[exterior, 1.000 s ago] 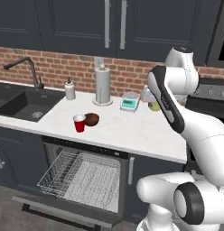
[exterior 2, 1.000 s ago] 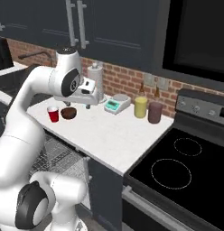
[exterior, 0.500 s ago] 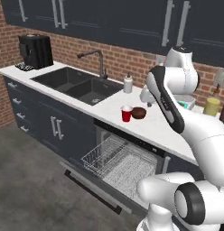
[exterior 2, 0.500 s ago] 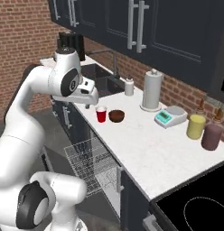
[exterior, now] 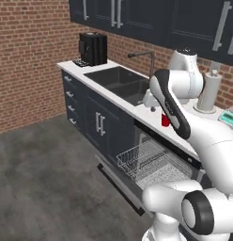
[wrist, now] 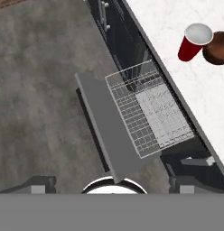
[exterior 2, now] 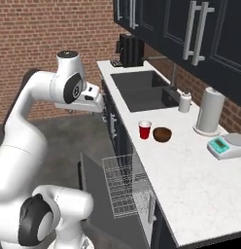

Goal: Pick up the cup and bowl from the counter, place them in the dishwasher, and close the dishwasher door.

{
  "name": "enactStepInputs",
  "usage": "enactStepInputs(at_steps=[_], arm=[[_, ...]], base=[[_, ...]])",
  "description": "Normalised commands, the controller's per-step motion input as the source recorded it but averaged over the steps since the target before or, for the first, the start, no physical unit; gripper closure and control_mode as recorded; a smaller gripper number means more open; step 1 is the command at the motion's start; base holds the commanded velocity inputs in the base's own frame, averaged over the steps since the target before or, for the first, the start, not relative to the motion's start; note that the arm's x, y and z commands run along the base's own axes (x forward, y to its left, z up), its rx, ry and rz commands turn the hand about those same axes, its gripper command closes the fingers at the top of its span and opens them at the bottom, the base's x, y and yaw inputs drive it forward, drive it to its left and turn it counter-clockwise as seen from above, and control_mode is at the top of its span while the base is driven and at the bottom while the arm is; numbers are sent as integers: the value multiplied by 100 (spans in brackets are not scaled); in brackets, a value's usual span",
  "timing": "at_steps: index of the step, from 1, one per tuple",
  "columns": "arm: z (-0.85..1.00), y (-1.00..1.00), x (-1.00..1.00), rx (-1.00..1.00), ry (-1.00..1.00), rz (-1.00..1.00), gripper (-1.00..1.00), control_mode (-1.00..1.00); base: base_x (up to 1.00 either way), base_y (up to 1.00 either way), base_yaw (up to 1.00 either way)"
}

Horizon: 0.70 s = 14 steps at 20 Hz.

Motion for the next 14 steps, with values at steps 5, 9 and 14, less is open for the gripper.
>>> enactStepInputs(at_steps=[5,9,14], arm=[[0,0,0,0,0,0,-100,100],[0,0,0,0,0,0,-100,100],[0,0,0,0,0,0,-100,100]], base=[[0,-28,23],[0,-36,12],[0,-45,9]])
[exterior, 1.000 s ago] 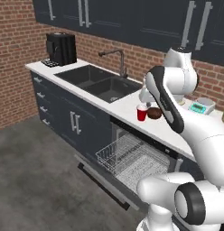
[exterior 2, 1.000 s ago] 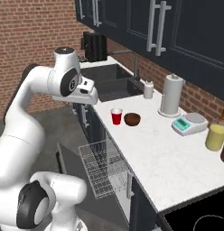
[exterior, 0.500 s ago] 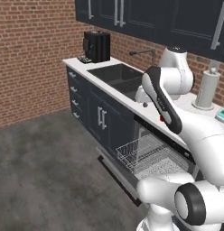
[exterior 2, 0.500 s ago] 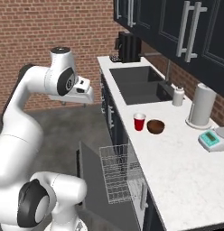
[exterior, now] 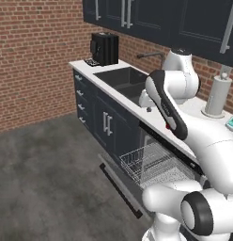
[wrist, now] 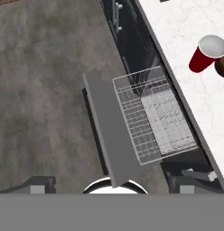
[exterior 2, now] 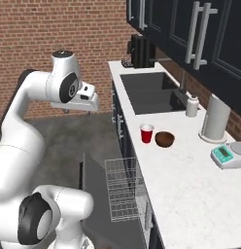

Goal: Pick up the cup and bowl from the counter, place them in the dishwasher, and close the dishwasher door.

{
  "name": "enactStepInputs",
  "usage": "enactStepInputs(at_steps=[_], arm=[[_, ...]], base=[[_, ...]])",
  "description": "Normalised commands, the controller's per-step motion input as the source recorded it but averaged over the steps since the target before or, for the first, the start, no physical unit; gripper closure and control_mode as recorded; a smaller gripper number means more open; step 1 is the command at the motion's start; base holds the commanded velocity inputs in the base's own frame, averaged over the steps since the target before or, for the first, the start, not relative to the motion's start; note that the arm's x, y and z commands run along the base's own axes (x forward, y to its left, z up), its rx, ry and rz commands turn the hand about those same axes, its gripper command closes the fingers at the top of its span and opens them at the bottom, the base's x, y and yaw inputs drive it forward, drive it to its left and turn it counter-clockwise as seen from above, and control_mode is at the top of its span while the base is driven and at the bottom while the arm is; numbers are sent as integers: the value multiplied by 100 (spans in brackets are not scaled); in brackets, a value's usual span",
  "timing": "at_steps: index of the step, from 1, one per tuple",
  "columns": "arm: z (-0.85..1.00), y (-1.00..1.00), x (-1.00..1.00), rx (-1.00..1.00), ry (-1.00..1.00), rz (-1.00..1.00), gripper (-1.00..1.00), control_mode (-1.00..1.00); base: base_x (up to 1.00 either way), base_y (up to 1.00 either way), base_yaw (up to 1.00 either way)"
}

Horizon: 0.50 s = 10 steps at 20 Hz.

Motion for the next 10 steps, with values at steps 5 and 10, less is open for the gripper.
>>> enactStepInputs(at_steps=[5,10], arm=[[0,0,0,0,0,0,-100,100],[0,0,0,0,0,0,-100,100]], base=[[10,-54,8],[13,-51,7]])
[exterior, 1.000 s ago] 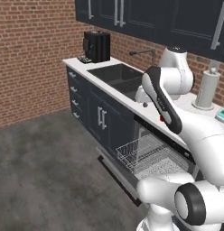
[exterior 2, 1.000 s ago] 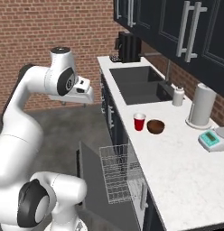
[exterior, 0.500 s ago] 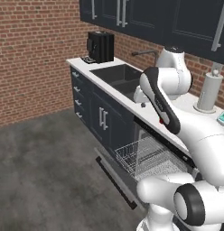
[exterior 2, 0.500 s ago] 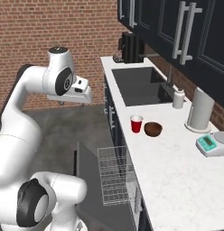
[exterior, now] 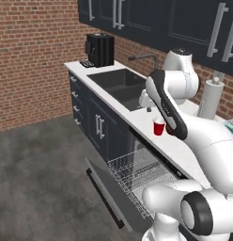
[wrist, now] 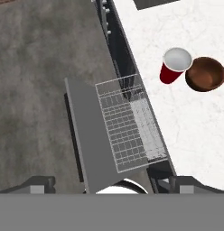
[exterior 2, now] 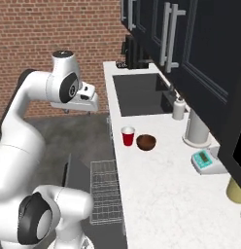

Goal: Pick up the cup and bowl from the counter, place them in the dishwasher, and close the dishwasher door.

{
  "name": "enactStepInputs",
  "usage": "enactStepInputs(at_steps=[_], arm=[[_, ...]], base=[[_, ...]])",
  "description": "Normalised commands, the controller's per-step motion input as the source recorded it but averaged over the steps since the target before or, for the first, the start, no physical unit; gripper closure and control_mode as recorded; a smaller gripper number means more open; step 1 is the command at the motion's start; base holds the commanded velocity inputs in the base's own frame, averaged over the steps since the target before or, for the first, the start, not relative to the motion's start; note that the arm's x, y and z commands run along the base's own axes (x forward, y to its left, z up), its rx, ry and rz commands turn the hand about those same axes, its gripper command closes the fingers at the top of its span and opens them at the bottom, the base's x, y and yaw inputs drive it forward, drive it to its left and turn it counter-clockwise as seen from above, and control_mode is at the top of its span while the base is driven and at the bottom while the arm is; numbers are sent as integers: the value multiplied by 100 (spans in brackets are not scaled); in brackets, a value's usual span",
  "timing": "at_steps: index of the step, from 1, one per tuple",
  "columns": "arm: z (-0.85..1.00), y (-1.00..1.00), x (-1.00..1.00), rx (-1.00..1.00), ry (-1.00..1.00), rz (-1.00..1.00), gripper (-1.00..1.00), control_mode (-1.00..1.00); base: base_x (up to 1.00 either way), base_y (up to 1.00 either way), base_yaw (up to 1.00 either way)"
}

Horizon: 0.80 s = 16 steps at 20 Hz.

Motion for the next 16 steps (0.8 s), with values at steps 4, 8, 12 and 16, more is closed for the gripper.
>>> enactStepInputs(at_steps=[4,8,12,16], arm=[[0,0,0,0,0,0,-100,100],[-2,-12,5,1,0,1,-100,-100],[-8,-48,30,3,0,5,-100,-100],[-12,-52,56,2,1,4,-100,-100]], base=[[13,-47,5],[11,-36,4],[0,0,0],[0,0,0]])
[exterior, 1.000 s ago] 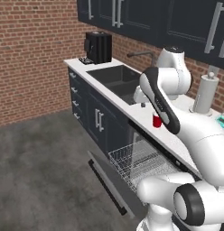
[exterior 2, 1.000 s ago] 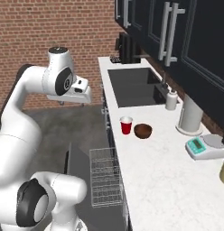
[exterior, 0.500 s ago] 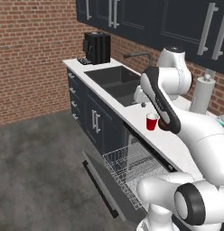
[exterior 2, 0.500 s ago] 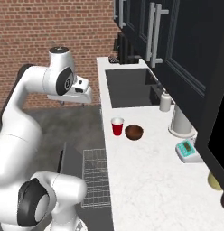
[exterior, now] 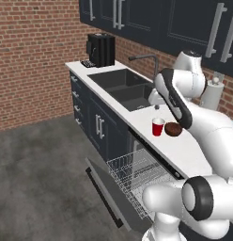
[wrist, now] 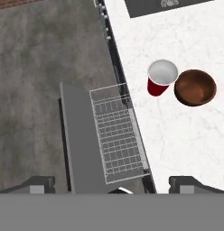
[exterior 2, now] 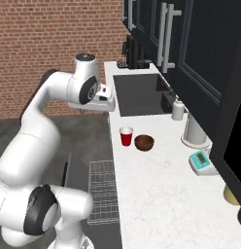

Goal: Pick up the cup and bowl from the counter, place them in the dishwasher, and close the dishwasher door.

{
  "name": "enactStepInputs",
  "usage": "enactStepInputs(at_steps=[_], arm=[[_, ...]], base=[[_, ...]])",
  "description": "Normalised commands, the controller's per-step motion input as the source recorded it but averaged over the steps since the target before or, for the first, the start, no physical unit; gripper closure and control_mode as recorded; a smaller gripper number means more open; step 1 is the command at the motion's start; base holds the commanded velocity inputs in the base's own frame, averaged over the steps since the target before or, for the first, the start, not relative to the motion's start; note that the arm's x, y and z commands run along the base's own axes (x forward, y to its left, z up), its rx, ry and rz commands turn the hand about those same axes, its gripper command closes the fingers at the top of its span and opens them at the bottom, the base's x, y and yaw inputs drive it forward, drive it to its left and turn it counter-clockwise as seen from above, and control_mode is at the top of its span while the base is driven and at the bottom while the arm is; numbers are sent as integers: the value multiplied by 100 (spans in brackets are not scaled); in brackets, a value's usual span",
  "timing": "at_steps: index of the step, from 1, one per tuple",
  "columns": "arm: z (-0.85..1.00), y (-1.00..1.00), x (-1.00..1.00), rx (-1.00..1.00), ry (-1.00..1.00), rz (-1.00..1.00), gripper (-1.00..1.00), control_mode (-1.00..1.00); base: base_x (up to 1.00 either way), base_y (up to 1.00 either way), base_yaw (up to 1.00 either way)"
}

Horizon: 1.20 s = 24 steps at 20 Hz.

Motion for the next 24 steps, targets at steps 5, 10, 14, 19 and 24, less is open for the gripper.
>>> enactStepInputs(at_steps=[5,10,14,19,24], arm=[[-30,-45,64,0,3,2,-100,-100],[-54,-13,66,-4,1,1,-100,-100],[-59,0,75,-9,1,0,-100,-100],[-54,0,62,-11,0,0,-100,-100],[-42,0,40,-9,0,0,-100,-100]], base=[[0,0,0],[0,0,0],[0,0,0],[0,0,0],[0,0,0]])
